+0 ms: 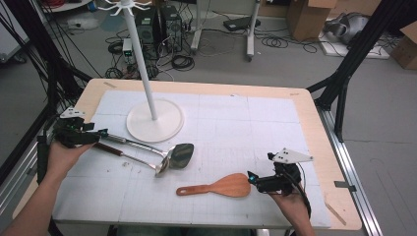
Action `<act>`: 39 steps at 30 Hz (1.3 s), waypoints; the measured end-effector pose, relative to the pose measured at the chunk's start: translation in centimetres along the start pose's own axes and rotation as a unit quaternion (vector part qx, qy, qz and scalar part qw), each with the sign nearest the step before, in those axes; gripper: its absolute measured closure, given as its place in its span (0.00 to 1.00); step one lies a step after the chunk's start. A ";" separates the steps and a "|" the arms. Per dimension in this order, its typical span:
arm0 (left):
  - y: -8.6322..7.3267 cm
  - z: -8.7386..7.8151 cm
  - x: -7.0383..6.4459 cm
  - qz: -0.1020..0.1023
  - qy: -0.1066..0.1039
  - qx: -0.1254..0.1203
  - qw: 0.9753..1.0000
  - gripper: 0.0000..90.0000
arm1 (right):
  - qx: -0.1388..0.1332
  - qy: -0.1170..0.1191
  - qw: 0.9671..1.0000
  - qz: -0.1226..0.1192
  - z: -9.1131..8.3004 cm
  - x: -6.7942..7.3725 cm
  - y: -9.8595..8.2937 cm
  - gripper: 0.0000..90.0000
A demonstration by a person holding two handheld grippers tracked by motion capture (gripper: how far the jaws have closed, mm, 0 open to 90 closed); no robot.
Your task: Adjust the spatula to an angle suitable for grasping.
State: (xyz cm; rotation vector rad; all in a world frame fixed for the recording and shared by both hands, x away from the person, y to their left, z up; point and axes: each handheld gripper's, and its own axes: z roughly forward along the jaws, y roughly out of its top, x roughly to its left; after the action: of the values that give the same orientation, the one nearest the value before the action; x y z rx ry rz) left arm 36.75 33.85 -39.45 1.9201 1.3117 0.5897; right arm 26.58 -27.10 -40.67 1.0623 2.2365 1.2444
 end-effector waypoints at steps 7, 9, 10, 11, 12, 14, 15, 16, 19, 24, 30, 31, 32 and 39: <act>-0.4 1.3 2.2 -0.029 0.025 0.014 0.999 0.71 | 0.000 0.000 1.000 0.004 -0.1 -0.2 -0.2 0.00; -0.7 1.8 2.8 -0.040 0.023 0.027 0.999 0.80 | -0.001 -0.001 1.000 0.005 -0.2 -0.3 -0.2 0.00; -0.7 1.8 2.8 -0.040 0.023 0.027 0.999 0.84 | -0.001 -0.001 1.000 0.004 -0.2 -0.3 -0.2 0.00; -0.8 2.0 2.9 -0.042 0.026 0.031 0.998 0.88 | -0.001 -0.002 1.000 0.004 -0.2 -0.3 -0.3 0.00; -0.9 2.2 3.0 -0.040 0.029 0.034 0.998 0.92 | -0.001 -0.002 1.000 0.004 -0.2 -0.3 -0.3 0.00; -0.9 2.3 3.0 -0.035 0.040 0.033 0.998 0.98 | 0.001 -0.002 1.000 0.006 -0.2 -0.3 -0.3 0.00; -0.9 2.4 3.0 -0.033 0.041 0.035 0.998 0.98 | 0.001 -0.003 1.000 0.005 -0.2 -0.3 -0.3 0.00; -0.9 2.5 3.0 -0.030 0.041 0.037 0.998 0.99 | 0.003 -0.003 1.000 0.004 -0.2 -0.3 -0.3 0.00; -1.0 2.8 3.0 -0.025 0.041 0.045 0.998 0.99 | 0.002 -0.003 1.000 0.005 -0.1 -0.3 -0.3 0.00; -1.2 3.4 3.1 -0.035 0.045 0.051 0.997 0.99 | 0.002 -0.003 1.000 0.007 -0.2 -0.3 -0.3 0.00; -1.4 3.9 3.0 -0.038 0.033 0.055 0.997 0.99 | 0.004 -0.004 1.000 0.008 -0.2 -0.4 -0.4 0.00; -1.4 3.9 3.0 -0.038 0.033 0.055 0.997 0.99 | 0.004 -0.004 1.000 0.008 -0.2 -0.4 -0.4 0.00; -1.4 3.9 3.0 -0.035 0.036 0.057 0.997 0.99 | 0.004 -0.004 1.000 0.008 -0.2 -0.4 -0.4 0.00; -1.5 3.8 3.1 -0.035 0.022 0.061 0.997 1.00 | 0.003 -0.004 1.000 0.007 -0.3 -0.4 -0.4 0.00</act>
State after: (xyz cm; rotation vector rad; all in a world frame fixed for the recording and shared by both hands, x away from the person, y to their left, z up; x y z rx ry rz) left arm 39.76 35.82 -43.10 1.9597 1.4680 0.5304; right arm 26.49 -27.65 -40.87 1.0867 2.2321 1.2368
